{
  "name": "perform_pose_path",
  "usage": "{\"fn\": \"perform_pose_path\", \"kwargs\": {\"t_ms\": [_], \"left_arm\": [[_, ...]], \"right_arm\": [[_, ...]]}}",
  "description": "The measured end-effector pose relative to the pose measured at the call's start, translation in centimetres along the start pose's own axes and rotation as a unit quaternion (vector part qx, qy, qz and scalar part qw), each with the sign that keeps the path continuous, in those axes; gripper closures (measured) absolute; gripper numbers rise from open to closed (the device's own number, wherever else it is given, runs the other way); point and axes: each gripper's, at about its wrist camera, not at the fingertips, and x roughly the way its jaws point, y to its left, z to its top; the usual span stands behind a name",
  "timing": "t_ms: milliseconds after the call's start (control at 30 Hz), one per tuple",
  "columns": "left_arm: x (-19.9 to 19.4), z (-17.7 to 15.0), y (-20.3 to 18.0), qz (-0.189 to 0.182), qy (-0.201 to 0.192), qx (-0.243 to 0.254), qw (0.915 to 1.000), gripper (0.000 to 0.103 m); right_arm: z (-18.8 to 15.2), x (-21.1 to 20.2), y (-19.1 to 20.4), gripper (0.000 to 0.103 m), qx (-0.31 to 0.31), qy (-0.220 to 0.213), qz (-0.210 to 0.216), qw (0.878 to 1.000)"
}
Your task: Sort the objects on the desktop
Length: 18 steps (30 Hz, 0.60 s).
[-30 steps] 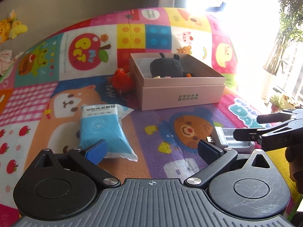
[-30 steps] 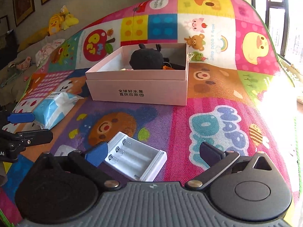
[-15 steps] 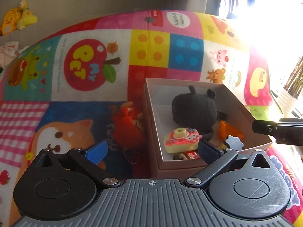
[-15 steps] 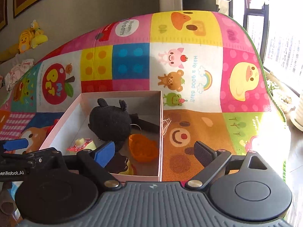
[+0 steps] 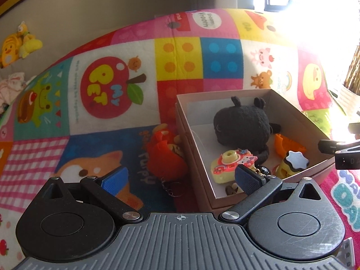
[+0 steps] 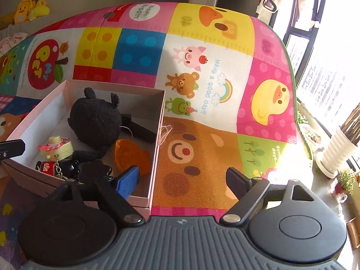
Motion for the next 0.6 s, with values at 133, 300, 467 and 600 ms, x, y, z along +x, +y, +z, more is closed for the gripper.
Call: {"fn": "perform_pose_path", "kwargs": {"t_ms": [133,300,467,600], "left_arm": [[-1.5,-1.0,-1.3,-0.044,0.003,0.011,0.9989,0.0],[-4.0,-3.0,-3.1,-0.12,0.001,0.014,0.9927,0.0],[-5.6,-4.6,-4.2,-0.162,0.003,0.022,0.9865,0.0],[-7.2,-5.2,-1.8,-0.145,-0.031,-0.017,0.9888,0.0]], "right_arm": [[-1.9,-1.9,-1.8,0.019,-0.006,0.01,0.005,1.0],[-4.4,-4.7,-3.0,0.019,-0.01,0.016,-0.006,1.0],[-4.6,-5.4,-3.6,0.019,0.017,0.014,0.014,1.0],[-1.5,-6.1,-3.0,0.019,0.045,-0.02,0.051,0.997]]}}
